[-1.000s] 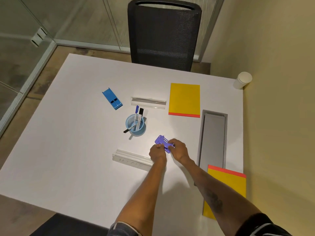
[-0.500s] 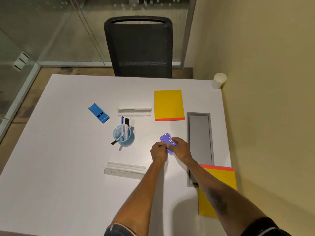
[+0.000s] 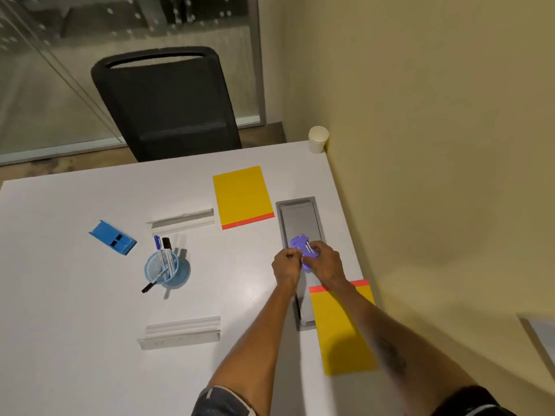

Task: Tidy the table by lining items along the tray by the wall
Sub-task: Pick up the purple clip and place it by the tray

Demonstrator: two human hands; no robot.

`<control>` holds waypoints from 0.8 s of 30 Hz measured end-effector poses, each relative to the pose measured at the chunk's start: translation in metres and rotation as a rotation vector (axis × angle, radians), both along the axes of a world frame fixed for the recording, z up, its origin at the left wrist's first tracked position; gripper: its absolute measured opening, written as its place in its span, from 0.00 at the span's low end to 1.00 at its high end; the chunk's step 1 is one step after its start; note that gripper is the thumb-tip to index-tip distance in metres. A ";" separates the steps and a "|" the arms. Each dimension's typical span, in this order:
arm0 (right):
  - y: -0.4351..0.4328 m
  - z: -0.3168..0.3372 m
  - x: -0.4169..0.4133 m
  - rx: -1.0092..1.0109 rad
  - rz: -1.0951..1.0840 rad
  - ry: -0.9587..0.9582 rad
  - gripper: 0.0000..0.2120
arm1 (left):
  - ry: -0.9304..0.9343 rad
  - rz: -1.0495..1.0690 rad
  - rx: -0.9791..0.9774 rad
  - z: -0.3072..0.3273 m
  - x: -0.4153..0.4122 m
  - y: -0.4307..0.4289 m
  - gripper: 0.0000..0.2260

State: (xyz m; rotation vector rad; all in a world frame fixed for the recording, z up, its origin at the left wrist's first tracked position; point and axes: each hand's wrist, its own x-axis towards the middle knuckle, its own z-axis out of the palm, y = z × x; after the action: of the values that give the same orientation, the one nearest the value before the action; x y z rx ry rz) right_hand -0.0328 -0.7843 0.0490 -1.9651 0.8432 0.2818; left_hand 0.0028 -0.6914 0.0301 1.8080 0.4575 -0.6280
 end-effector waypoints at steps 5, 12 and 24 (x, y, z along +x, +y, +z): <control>-0.031 -0.003 -0.014 0.009 -0.100 -0.010 0.23 | 0.008 -0.088 -0.010 -0.001 -0.007 -0.036 0.09; -0.062 -0.011 -0.028 0.057 -0.292 0.000 0.24 | 0.042 -0.133 -0.052 -0.009 -0.020 -0.073 0.09; -0.077 -0.031 -0.038 0.050 -0.338 0.021 0.25 | 0.083 -0.405 -0.137 -0.032 -0.020 -0.084 0.15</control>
State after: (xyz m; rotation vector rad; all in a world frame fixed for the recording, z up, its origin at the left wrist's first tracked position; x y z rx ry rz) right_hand -0.0712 -0.8612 0.0178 -1.7407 1.1517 0.1234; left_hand -0.0167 -0.7754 -0.0015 1.7587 0.0954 -0.9904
